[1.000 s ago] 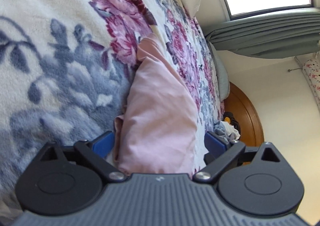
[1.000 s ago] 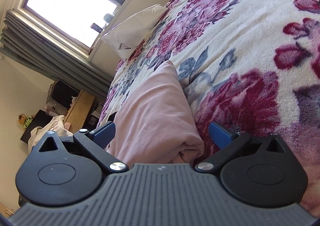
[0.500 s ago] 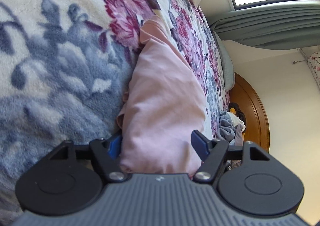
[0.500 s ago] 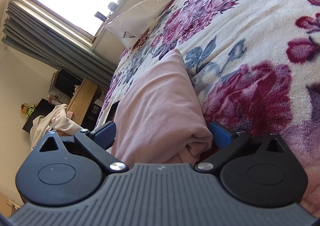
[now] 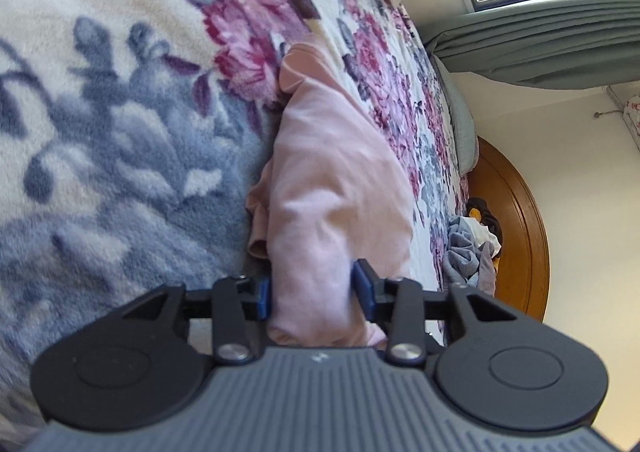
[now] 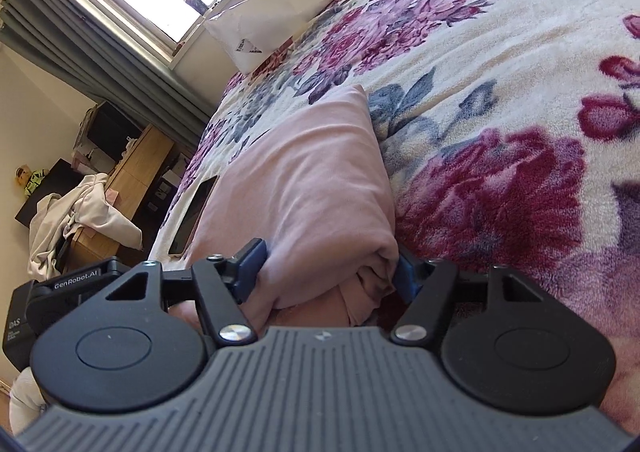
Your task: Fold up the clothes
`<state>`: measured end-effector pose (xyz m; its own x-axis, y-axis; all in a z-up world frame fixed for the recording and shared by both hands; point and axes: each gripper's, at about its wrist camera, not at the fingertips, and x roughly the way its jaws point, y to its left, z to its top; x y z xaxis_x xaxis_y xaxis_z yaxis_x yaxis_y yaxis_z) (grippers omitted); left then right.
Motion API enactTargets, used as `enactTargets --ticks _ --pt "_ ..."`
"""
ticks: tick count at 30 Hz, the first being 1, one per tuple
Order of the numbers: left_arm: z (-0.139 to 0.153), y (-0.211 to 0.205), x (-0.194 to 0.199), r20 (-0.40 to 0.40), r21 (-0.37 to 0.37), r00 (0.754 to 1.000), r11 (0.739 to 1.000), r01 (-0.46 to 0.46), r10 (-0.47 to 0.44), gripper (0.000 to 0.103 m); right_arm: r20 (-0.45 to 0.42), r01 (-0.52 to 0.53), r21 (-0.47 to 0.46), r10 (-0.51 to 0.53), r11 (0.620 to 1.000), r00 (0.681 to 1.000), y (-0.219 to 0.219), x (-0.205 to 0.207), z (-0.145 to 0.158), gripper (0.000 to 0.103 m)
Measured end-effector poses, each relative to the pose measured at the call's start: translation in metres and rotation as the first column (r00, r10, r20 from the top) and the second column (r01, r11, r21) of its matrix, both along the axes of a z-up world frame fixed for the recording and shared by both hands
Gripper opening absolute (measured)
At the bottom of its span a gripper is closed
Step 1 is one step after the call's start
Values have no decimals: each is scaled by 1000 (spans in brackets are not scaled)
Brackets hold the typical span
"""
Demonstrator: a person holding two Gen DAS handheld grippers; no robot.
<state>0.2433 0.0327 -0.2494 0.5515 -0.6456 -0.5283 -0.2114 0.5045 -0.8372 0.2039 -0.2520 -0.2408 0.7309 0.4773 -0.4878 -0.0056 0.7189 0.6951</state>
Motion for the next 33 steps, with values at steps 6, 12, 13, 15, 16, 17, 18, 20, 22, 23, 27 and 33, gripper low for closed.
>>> enactTargets --ticks 6,12,13,15,16,17,18,20,22,23,27,33 --pt "2 -7 2 25 16 1000 1000 11 -12 45 -13 2 10 -2 1000 1000 0 1 -3 71" --pt "20 -15 4 81 93 996 995 41 -49 27 13 -13 2 13 1000 1000 1 -3 1 58" --pt "25 -15 4 92 114 994 992 48 -59 27 21 -17 8 17 1000 1000 1 -4 2 57" --pt "36 -13 4 114 154 991 986 58 -76 26 32 -28 9 27 1000 999 4 -5 4 55" --pt "41 -10 4 124 172 989 983 60 -82 25 36 -32 10 32 999 999 6 -4 5 55" --pt "44 -7 3 131 181 988 982 58 -83 25 39 -37 17 37 999 999 10 -4 5 54" --pt "48 0 3 139 191 987 980 51 -78 25 41 -44 31 43 999 998 15 -3 6 54" --pt "57 19 -1 141 203 988 979 32 -62 25 47 -56 63 53 996 997 28 -4 7 52" --pt "65 40 -6 151 224 987 974 19 -54 25 53 -89 73 85 993 995 45 -5 10 52" --pt "69 49 -10 163 240 985 971 10 -50 25 56 -107 76 103 991 993 53 -4 11 52" --pt "82 84 -28 202 287 979 956 -51 -9 25 62 -217 92 212 972 975 102 1 18 51" --pt "110 147 -62 275 290 953 934 -208 126 25 117 -371 49 363 927 924 179 6 44 47"
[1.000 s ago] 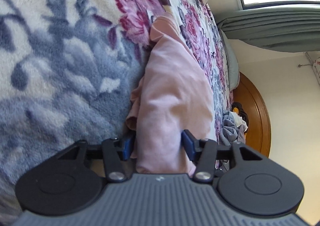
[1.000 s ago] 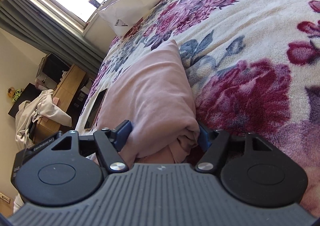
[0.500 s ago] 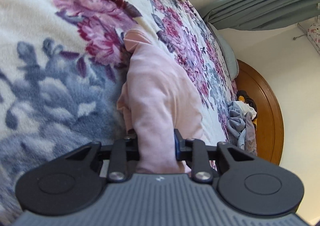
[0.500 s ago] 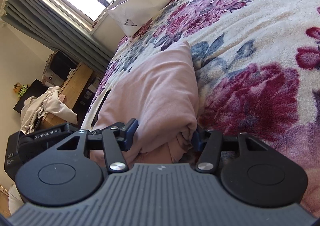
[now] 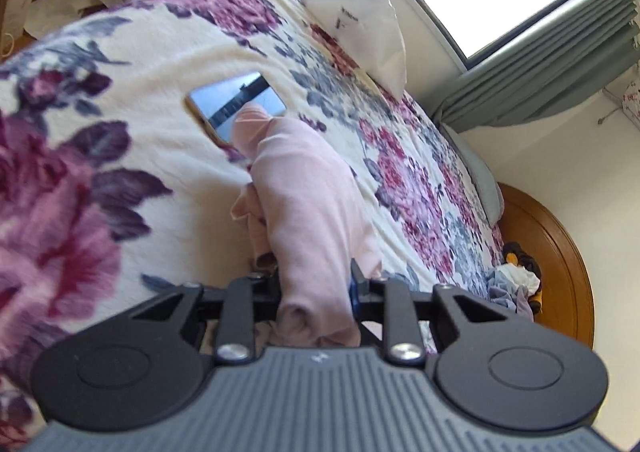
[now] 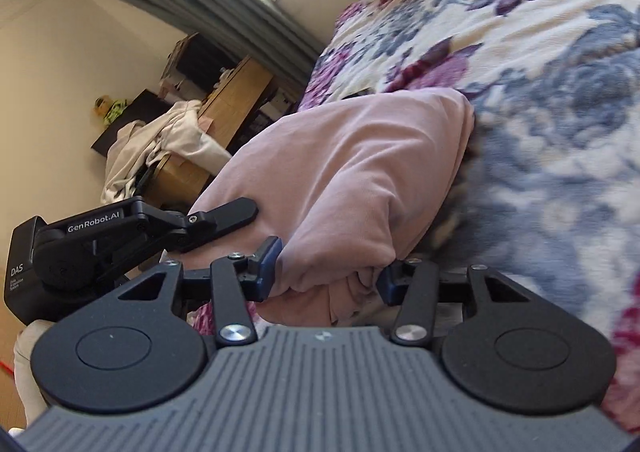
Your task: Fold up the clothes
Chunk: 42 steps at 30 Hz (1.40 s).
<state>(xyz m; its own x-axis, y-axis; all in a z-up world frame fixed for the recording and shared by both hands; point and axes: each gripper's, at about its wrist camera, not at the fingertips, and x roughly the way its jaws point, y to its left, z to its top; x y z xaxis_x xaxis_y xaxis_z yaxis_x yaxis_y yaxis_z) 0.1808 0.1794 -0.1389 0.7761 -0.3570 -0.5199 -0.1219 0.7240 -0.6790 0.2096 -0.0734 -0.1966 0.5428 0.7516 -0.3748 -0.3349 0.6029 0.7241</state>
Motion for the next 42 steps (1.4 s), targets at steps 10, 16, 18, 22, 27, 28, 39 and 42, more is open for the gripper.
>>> enactTargets --ticks 10,16,18,22,27,28,39,42 --pt "-21 44 -12 -271 63 962 998 -3 20 32 -54 -133 -125 127 983 990 36 -11 11 52" --pt "-9 41 -21 -255 198 966 980 11 40 40 15 26 -253 -23 967 1000 0 -24 21 52" --pt "2 40 -23 -242 269 968 963 7 60 46 89 40 -270 -16 962 996 3 -23 29 50" --pt "13 42 -30 -208 357 971 933 -41 122 49 233 -4 -302 78 953 969 30 -22 39 47" --pt "12 26 -36 -52 370 998 928 41 -24 54 65 -119 -429 162 895 985 65 -19 1 46" --pt "7 21 -35 -44 357 996 930 84 -74 55 52 -118 -433 156 894 986 64 -21 -1 46" --pt "8 -21 -48 -212 443 976 885 145 -54 73 77 19 -510 24 860 997 7 -45 59 54" --pt "34 -41 -64 -164 485 985 866 122 -47 77 74 89 -534 -58 841 996 -16 -58 82 68"
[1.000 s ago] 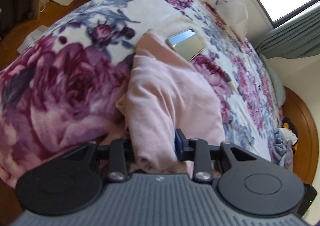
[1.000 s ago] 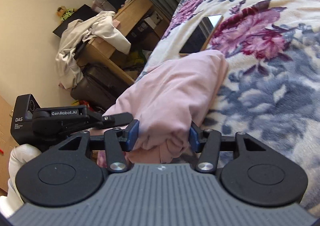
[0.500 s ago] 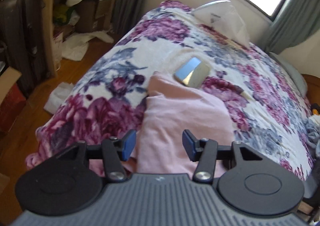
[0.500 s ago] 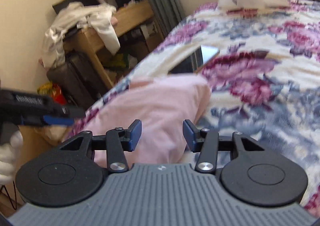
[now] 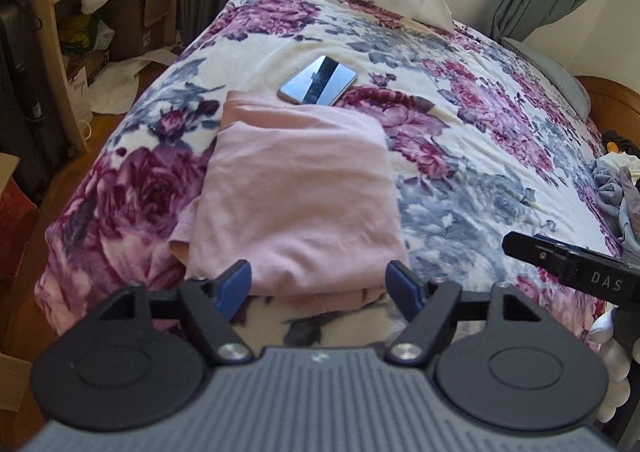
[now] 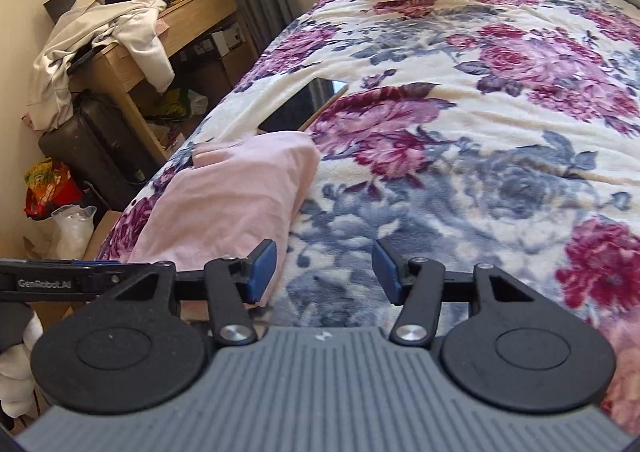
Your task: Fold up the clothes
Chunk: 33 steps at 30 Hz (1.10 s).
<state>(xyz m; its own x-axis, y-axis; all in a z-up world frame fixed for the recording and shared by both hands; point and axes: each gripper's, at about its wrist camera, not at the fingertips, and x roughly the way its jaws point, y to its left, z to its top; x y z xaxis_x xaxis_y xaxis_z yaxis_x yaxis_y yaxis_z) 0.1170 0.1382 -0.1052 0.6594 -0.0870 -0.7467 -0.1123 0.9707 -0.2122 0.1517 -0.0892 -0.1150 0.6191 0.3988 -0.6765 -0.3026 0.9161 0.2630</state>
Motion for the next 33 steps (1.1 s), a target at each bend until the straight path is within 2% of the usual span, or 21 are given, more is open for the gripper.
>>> enactTargets --ticks 2,5,9,13,18,25,33 --pt "17 -15 -12 59 0 998 1000 -11 11 80 14 34 0 -34 999 999 -12 -9 14 73" --pt "33 -34 -24 112 -12 993 999 -32 33 91 44 87 -15 -87 996 995 -31 -25 38 81" --pt "54 -63 -34 133 10 991 1000 -23 22 94 77 173 -64 -168 983 983 -54 -46 66 93" --pt "76 -88 -53 203 21 979 1000 -2 -2 101 137 222 -66 -211 973 968 -78 -72 87 101" --pt "93 -115 -70 227 65 973 997 37 -51 103 197 250 -70 -233 966 952 -97 -101 108 103" --pt "103 -141 -92 234 84 965 992 99 -116 103 240 270 -73 -246 960 939 -109 -127 126 103" --pt "104 -150 -101 231 114 966 989 96 -120 103 255 278 -68 -253 958 933 -111 -136 134 103"
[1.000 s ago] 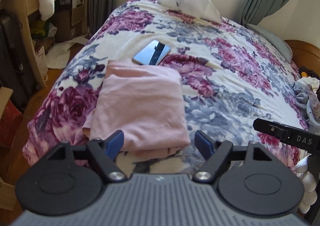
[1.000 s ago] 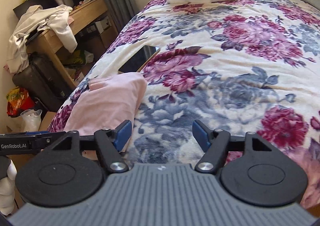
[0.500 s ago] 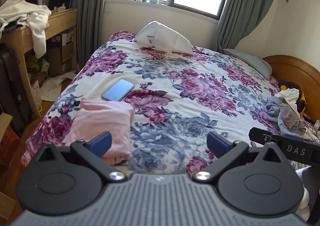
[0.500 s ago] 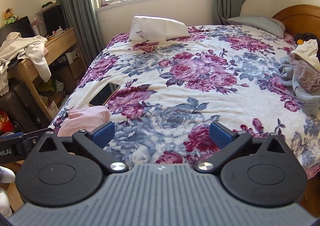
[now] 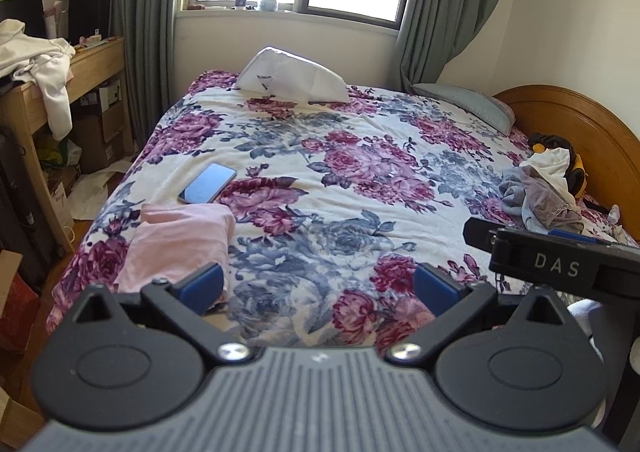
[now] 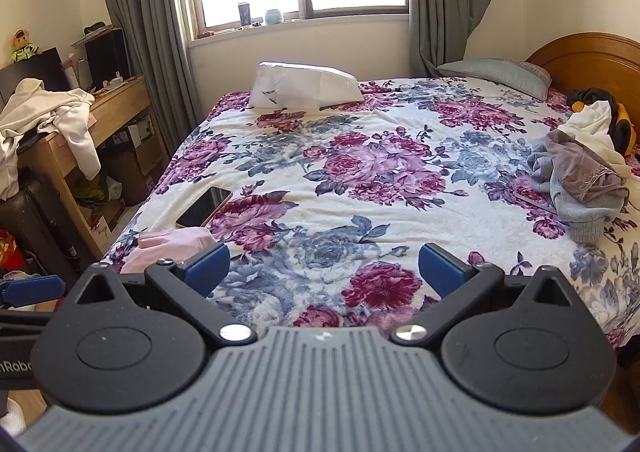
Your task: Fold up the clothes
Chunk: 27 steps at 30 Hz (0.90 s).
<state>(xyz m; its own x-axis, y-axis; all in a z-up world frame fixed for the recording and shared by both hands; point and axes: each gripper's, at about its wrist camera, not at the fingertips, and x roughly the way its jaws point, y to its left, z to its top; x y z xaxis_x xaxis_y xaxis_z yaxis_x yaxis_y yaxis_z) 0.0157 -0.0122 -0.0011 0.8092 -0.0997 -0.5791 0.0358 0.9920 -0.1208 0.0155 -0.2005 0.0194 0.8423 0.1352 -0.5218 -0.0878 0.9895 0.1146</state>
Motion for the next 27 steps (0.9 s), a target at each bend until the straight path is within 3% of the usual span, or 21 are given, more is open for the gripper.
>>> enactTargets --ticks 27 --pt "-11 2 1 -31 20 999 999 -33 34 103 -18 4 -52 -5 999 1000 13 -1 -11 103"
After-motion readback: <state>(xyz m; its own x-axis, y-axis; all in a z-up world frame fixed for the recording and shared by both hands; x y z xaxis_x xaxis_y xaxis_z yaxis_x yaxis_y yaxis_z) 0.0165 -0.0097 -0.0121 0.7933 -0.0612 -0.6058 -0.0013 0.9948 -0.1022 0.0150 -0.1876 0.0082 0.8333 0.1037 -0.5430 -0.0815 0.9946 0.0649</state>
